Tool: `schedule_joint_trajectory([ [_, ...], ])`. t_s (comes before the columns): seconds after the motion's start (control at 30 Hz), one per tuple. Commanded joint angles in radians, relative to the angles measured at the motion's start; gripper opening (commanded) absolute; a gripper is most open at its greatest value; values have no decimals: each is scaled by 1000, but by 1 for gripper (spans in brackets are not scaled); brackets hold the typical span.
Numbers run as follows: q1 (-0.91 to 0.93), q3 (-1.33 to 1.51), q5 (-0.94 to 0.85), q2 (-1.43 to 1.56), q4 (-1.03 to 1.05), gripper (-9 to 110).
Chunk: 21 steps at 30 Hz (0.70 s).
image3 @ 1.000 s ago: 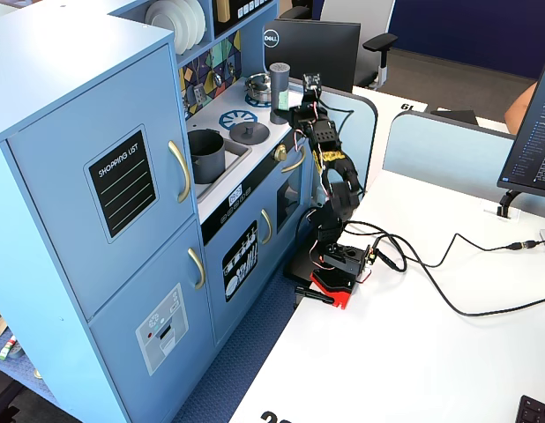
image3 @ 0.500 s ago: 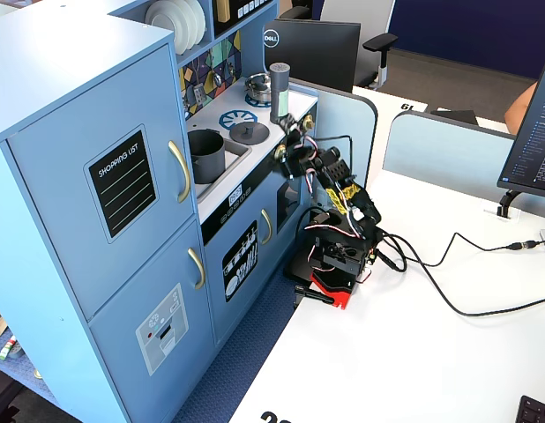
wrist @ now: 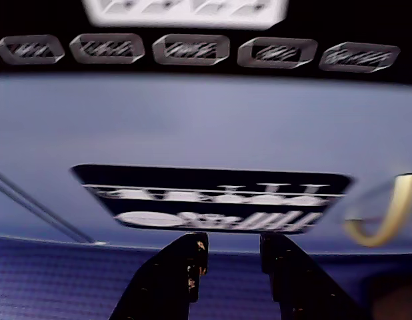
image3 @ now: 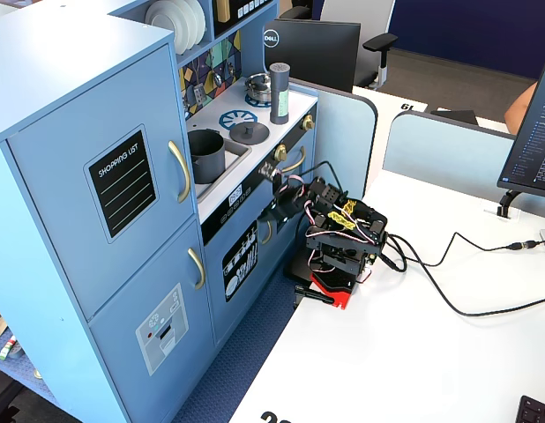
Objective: Put salt in the gray recipient
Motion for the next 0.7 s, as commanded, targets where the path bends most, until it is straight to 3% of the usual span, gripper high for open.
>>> schedule_joint_trajectory([
  [0.0,-29,133,84,44,-135,0],
  [0.1,-25,242,51,52,-218,0],
  [0.33,-34,245,15,78,-49,1],
  [0.53,-23,247,-158,78,275,5],
  [0.67,-12,247,-110,78,284,6],
])
